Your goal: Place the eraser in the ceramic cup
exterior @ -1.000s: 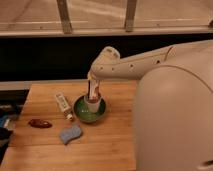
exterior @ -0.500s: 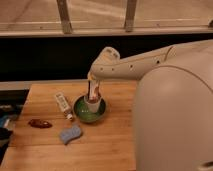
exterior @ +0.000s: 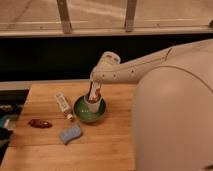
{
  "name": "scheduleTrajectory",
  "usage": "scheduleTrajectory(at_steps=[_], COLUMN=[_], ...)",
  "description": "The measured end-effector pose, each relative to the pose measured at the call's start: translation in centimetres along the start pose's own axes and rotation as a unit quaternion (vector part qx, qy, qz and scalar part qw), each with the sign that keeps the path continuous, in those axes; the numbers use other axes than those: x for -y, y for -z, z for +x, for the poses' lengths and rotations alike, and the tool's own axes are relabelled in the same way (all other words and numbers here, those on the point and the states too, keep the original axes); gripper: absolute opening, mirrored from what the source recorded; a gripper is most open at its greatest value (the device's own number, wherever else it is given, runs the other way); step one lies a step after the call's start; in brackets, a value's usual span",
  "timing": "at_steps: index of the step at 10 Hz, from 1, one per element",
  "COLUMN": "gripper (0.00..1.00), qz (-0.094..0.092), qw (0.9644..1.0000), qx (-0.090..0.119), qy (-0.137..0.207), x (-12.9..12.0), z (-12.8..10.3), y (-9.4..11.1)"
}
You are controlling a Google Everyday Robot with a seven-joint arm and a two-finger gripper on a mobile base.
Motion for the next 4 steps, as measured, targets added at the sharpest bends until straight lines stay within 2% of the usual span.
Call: scheduleTrajectory(at_steps=[3, 4], gripper=[0.8, 0.8], qz=[-0.004, -0.011], qw=[1.0, 0.9999], qx=[0.004, 0.005], qy=[0.005, 0.009], x=[-0.2, -0.57], z=[-0.4, -0.57], y=[-0.67, -0.9])
